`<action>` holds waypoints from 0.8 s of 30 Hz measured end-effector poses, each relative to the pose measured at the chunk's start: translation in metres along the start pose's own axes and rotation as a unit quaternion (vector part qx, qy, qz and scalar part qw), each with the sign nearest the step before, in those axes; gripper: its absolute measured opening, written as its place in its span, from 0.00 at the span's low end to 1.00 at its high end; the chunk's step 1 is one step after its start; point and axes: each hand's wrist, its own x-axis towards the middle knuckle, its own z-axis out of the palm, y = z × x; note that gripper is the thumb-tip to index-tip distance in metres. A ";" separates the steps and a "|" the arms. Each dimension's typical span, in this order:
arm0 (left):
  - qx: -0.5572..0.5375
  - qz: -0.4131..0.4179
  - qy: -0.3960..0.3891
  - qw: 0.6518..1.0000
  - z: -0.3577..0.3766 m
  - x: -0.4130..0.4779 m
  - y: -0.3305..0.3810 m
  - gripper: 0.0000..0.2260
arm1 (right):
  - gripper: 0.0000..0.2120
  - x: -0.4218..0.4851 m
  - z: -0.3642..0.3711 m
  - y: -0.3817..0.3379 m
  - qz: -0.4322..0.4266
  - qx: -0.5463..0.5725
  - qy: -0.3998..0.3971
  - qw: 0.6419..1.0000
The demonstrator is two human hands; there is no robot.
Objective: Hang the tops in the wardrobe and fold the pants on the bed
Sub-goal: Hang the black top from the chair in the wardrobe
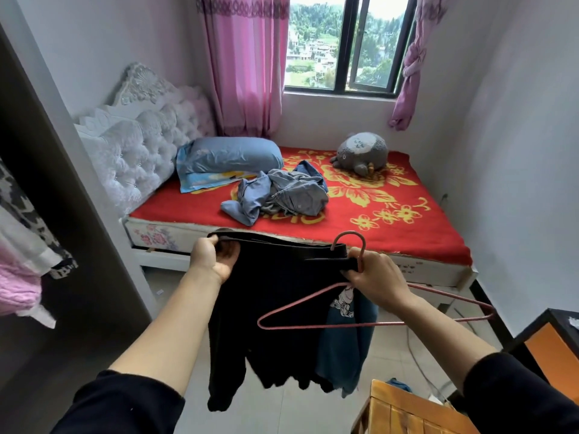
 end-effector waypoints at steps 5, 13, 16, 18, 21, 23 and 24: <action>0.111 0.020 -0.082 0.990 0.023 -0.016 0.006 0.14 | 0.04 -0.002 -0.006 0.012 -0.006 0.076 -0.087 0.993; 0.367 0.042 -0.138 0.919 0.023 -0.027 0.007 0.10 | 0.07 0.024 -0.030 0.014 0.123 0.373 0.032 0.919; 0.378 0.063 -0.158 0.910 0.018 -0.030 0.009 0.11 | 0.06 0.031 -0.030 -0.006 0.133 0.491 -0.007 0.861; 0.376 0.060 -0.165 0.910 0.017 -0.033 0.014 0.10 | 0.05 0.039 -0.026 -0.029 0.135 0.587 -0.015 0.798; 0.376 0.052 -0.166 0.910 0.018 -0.039 0.022 0.09 | 0.05 0.050 -0.016 -0.072 0.158 0.700 0.013 0.697; 0.373 0.054 -0.173 0.910 0.020 -0.044 0.026 0.10 | 0.10 0.056 -0.009 -0.099 0.188 0.748 0.048 0.634; 0.373 0.058 -0.172 0.910 0.020 -0.046 0.029 0.10 | 0.12 0.057 -0.006 -0.110 0.203 0.757 0.070 0.616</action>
